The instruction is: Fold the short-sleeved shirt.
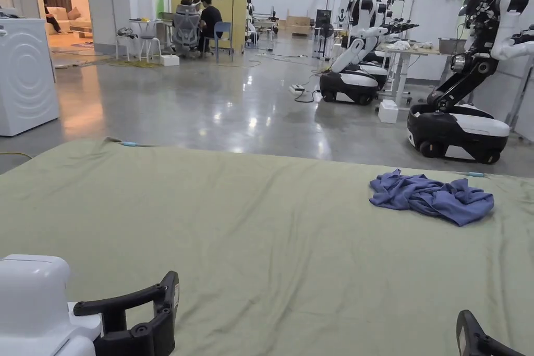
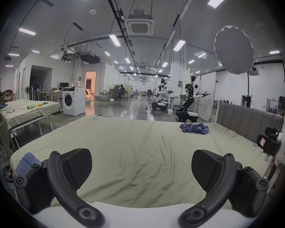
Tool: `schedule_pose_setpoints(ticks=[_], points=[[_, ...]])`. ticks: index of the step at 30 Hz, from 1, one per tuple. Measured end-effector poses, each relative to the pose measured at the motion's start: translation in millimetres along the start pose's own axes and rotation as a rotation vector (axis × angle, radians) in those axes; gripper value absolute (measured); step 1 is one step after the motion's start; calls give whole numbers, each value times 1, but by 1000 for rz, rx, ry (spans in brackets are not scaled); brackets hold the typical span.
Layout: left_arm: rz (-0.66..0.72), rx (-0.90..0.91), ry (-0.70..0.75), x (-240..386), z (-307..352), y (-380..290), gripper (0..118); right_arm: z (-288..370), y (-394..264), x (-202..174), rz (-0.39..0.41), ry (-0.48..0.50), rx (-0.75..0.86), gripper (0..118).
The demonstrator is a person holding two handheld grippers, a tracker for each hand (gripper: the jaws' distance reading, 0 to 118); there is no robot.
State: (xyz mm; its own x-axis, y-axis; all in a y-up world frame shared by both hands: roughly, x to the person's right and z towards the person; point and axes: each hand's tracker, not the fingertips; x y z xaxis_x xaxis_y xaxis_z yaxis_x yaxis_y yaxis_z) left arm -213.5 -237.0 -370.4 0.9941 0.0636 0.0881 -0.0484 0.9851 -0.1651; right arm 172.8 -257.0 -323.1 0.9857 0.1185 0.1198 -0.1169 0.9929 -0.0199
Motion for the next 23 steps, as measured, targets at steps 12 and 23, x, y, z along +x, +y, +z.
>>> schedule_pose_setpoints(ticks=[12, 23], points=[[-5, -44, -45, 14, 5, 7, 118, -5, -2, -6, -16, 25, -42, 118], [121, 40, -34, 6, 13, 16, 118, -2, 1, -11, -19, 61, -45, 118]])
